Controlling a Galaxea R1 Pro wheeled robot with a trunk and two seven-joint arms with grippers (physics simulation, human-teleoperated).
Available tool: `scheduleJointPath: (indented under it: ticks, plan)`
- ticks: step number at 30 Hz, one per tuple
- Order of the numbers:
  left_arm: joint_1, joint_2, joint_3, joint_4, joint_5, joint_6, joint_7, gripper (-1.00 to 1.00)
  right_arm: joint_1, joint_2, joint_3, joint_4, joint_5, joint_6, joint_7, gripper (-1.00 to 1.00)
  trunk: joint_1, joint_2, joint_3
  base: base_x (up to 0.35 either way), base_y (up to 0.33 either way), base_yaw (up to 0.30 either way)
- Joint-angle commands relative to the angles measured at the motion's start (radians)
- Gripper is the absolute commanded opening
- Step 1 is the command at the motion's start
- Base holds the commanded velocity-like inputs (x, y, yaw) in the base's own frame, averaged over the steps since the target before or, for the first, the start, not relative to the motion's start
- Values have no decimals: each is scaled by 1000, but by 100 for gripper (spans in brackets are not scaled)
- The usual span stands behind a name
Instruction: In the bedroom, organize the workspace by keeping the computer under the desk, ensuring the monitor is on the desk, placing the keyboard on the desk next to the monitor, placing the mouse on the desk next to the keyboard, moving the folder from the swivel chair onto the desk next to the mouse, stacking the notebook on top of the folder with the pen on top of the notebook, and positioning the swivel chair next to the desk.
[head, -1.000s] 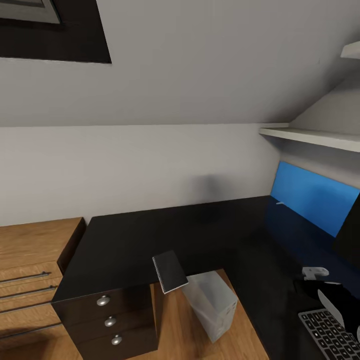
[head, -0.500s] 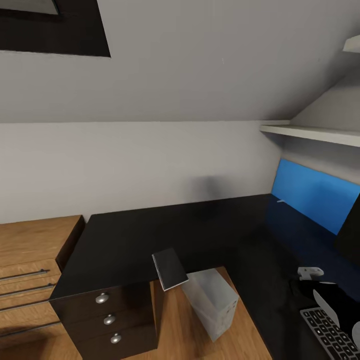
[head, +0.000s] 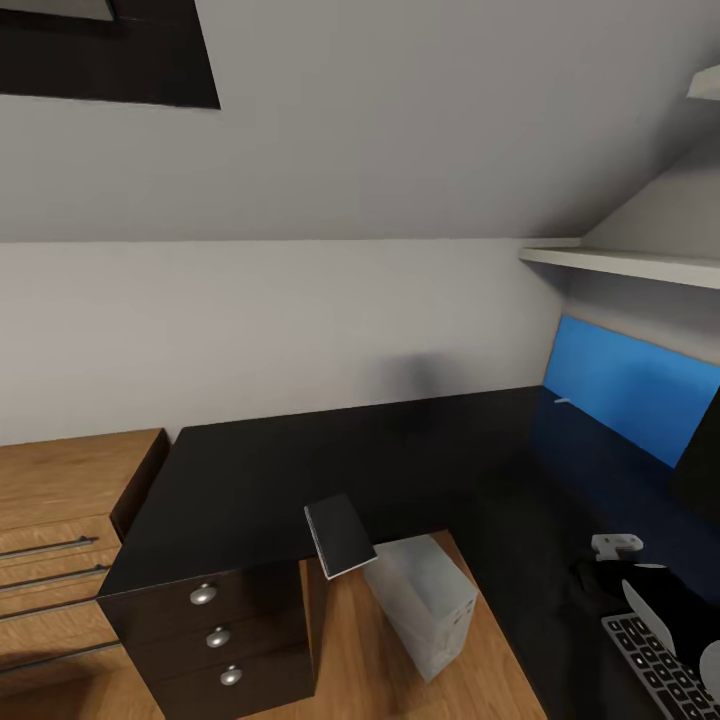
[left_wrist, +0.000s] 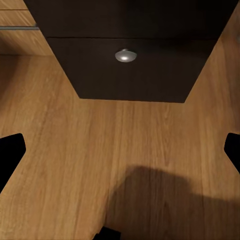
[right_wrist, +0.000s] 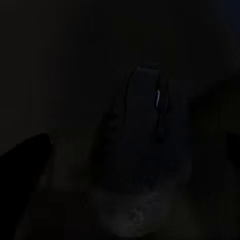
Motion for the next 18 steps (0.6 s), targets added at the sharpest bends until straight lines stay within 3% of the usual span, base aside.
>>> scheduleJointPath:
  ticks: [1, 14, 18]
  plan:
    - [-1, 1, -5, 0, 10, -7, 2, 100, -1, -1, 5, -2, -5, 5, 0, 100, 0, -1, -1, 0, 0, 0]
    - [-1, 1, -7, 6, 10, -6, 0, 100, -1, -2, -1, -31, -6, -8, -1, 100, 0, -1, -1, 0, 0, 0]
    - [-1, 1, -7, 15, 9, -5, -1, 100, 3, -8, -23, -190, -29, -25, -5, 100, 0, -1, -1, 0, 0, 0]
